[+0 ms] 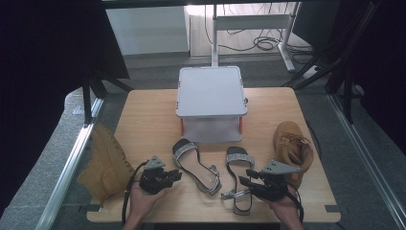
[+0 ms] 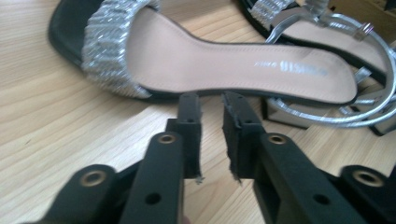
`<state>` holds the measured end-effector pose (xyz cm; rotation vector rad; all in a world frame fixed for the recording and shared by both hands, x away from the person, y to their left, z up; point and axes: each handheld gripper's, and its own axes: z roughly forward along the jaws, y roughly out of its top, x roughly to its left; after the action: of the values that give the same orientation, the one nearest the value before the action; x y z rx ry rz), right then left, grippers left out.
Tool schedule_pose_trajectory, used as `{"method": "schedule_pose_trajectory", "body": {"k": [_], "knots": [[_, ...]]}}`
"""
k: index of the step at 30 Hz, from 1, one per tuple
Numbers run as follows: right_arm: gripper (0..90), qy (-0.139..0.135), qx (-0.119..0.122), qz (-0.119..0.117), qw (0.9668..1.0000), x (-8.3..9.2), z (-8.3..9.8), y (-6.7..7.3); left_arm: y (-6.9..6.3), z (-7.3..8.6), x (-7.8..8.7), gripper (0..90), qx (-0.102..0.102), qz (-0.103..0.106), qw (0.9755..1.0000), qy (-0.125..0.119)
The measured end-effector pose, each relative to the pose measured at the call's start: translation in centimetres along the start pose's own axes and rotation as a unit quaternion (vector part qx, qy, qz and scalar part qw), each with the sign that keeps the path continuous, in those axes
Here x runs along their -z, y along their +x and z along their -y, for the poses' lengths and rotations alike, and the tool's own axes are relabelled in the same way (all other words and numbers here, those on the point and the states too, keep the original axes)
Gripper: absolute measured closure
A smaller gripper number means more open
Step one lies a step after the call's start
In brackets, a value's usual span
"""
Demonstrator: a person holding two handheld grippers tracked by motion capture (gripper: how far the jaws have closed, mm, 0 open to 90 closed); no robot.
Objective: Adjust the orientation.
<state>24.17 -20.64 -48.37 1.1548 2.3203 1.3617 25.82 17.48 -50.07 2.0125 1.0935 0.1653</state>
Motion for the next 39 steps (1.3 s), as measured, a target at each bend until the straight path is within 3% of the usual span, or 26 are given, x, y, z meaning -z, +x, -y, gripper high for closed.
{"method": "schedule_pose_trajectory", "body": {"k": [7, 11, 17, 25, 29, 39], "knots": [[88.8, 0.031, 0.005, -0.011, 0.9994, -1.0, -0.9, 0.6, 0.7, 0.0, 0.6, 58.6, 0.022, -0.009, 0.9996, -0.015], [89.2, 0.061, 0.020, -0.011, 0.9979, -2.1, -2.9, 1.6, 0.4, -0.3, 0.9, 55.3, 0.019, -0.008, 0.9995, -0.023], [89.2, 0.096, 0.025, -0.014, 0.9949, -3.8, -4.2, 1.6, 0.7, -0.1, 1.4, 54.0, 0.027, -0.014, 0.9991, -0.029], [89.2, 0.141, 0.036, -0.025, 0.9891, -6.4, -4.7, 2.6, 1.1, 0.2, 1.6, 53.7, 0.029, -0.015, 0.9991, -0.027], [89.3, 0.158, 0.046, -0.016, 0.9863, -7.4, -5.0, 2.9, 1.3, 0.3, 1.8, 53.7, 0.031, -0.016, 0.9990, -0.027], [89.3, 0.191, 0.057, -0.011, 0.9799, -8.7, -4.9, 3.5, 1.7, 0.5, 2.0, 53.9, 0.035, -0.020, 0.9988, -0.026]]}}
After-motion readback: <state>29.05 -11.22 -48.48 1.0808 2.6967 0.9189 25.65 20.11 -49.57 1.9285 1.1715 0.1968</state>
